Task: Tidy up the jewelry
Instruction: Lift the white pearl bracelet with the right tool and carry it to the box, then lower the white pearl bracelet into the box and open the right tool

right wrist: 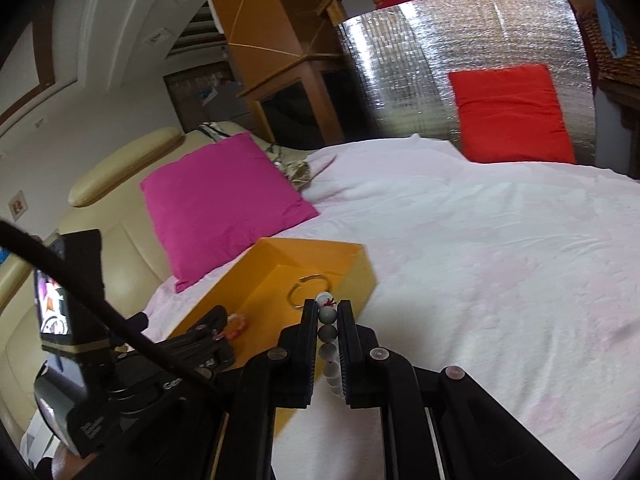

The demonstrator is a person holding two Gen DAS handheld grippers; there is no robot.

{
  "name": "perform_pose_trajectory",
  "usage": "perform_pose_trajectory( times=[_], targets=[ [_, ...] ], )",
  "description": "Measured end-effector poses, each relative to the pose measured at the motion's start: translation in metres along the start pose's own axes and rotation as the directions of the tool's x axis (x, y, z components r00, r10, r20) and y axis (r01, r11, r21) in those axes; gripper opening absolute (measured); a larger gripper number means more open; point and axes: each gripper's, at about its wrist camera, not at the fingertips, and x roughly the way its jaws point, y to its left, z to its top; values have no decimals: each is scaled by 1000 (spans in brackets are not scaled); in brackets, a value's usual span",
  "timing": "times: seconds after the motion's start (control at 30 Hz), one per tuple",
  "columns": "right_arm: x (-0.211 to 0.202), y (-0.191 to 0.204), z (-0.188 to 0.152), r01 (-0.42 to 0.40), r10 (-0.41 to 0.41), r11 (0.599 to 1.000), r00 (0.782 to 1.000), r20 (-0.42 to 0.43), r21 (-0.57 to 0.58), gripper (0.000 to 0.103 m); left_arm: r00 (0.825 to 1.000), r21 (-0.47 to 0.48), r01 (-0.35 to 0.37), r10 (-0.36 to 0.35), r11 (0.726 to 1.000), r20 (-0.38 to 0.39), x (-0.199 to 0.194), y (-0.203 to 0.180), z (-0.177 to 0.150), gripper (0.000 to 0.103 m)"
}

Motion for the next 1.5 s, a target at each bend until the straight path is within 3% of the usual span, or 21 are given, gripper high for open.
perform_pose_trajectory(
  times=[0.37, 0.87, 1.5],
  targets=[
    [8, 38, -13, -86, 85, 996, 996, -36, -19, 11, 999, -50, -52, 51, 997, -18, 3, 38, -7, 103],
    [11, 91, -47, -203, 187, 972, 974, -127, -122, 11, 982, -112, -190, 187, 975, -42, 4, 99, -23, 103],
    [14, 139, -99, -301, 235, 920, 936, -262, -250, 11, 970, -172, -238, 225, 956, -91, 5, 130, -40, 103]
  ],
)
